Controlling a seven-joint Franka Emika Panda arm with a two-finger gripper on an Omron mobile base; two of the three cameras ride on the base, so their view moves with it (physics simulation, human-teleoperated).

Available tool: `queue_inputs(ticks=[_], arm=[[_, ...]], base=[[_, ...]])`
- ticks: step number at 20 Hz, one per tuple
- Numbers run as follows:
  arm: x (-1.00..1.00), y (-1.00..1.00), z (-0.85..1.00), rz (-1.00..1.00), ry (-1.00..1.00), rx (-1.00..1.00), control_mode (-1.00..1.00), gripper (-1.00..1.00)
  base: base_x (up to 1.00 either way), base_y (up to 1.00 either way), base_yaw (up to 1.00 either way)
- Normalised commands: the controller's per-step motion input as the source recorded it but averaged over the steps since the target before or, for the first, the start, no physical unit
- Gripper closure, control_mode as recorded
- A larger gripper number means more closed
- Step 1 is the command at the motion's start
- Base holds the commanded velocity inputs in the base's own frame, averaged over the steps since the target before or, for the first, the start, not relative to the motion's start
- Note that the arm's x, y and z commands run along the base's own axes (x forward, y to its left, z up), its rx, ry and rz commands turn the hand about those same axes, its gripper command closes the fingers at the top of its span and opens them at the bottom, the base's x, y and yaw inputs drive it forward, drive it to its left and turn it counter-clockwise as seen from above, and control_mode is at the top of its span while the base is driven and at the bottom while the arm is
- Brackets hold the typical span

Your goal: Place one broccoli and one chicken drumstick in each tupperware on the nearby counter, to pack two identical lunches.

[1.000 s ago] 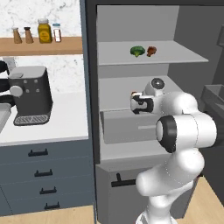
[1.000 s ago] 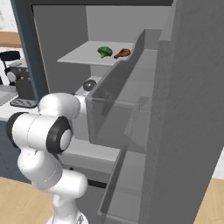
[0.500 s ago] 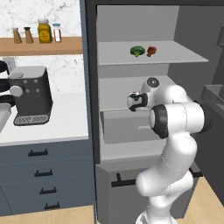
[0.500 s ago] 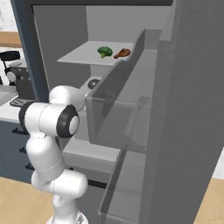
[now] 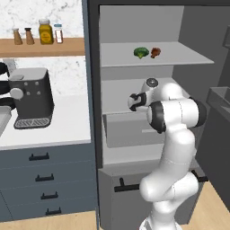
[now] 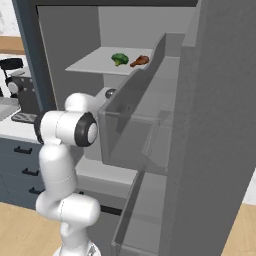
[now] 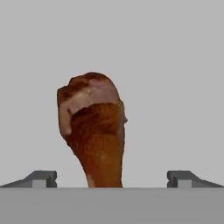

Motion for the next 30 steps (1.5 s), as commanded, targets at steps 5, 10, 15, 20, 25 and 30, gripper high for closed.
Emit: queue_inputs(ticks=[5,10,15,20,25,30], arm=[[0.41,0.0,-0.22,0.0,0.09,0.0,-1.0,-1.0],[0.16,0.0,-0.47,0.0,0.12,0.0,-1.0,1.0],[-0.02,0.0,-0.73,0.0,0.13,0.0,-1.0,1.0],[-0.57,-0.01,-0.96,0.0,0.02,0.0,-1.0,1.0],[-0.99,-0.01,-0.86,0.02,-0.02,0.0,-1.0,1.0],[-1.0,0.0,-0.42,0.03,-0.12,0.0,-1.0,1.0]], base=[[0.0,0.0,0.0],[0.0,0.0,0.0],[0.0,0.0,0.0],[0.0,0.0,0.0],[0.0,0.0,0.0],[0.0,0.0,0.0]])
